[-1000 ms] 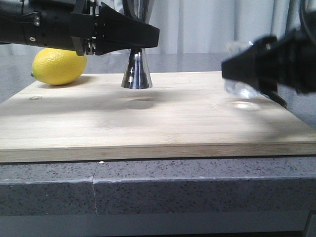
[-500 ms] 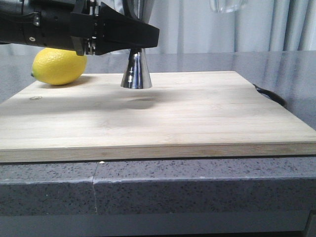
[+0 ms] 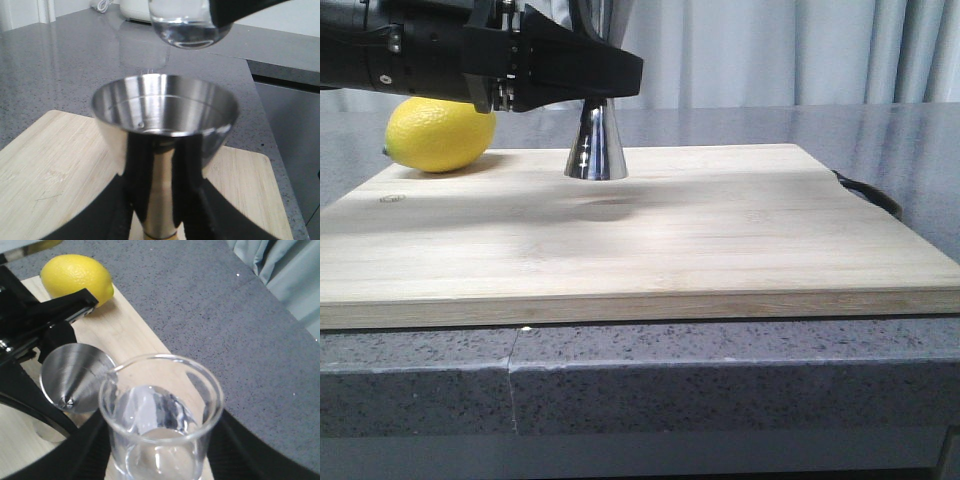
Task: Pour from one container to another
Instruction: 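Lift the measuring cup with the right gripper over the jigger, then tilt the measuring cup with the right gripper, pouring into the jigger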
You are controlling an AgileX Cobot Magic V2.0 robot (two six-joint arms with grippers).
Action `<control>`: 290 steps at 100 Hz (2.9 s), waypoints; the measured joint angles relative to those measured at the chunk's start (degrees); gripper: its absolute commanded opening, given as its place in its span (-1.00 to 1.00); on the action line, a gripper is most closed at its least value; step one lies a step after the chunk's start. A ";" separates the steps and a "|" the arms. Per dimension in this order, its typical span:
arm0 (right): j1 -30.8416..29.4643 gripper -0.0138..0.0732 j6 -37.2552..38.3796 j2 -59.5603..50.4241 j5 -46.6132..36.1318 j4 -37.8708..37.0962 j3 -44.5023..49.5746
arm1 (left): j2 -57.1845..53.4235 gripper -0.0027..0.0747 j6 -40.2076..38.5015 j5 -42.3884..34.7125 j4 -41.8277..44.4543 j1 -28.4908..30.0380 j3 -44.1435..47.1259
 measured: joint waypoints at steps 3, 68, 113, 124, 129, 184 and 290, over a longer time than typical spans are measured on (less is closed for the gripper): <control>0.49 -0.01 -0.43 0.63 1.04 -0.62 -1.08 | 0.00 -0.56 0.00 0.00 0.00 0.00 0.00; 5.01 -0.01 -14.57 6.43 11.11 -9.30 -9.44 | 0.00 -0.56 0.00 0.00 0.00 0.00 0.00; 5.01 -0.01 -18.96 6.64 11.44 -11.39 -9.44 | 0.00 -0.56 0.00 0.00 0.00 0.00 0.00; 5.01 -0.01 -20.26 6.64 11.22 -11.52 -9.44 | 0.00 -0.56 0.00 0.00 0.00 0.00 0.00; 5.01 -0.01 -20.69 6.64 11.09 -11.62 -9.44 | 0.00 -0.56 0.00 0.00 0.00 0.00 0.00; 5.01 -0.01 -24.61 6.64 9.11 -12.45 -9.44 | 0.00 -0.56 0.00 0.00 0.00 0.00 0.00; 5.01 -0.01 -32.99 6.64 5.76 -13.62 -9.44 | 0.00 -0.56 0.00 0.00 0.09 0.00 0.00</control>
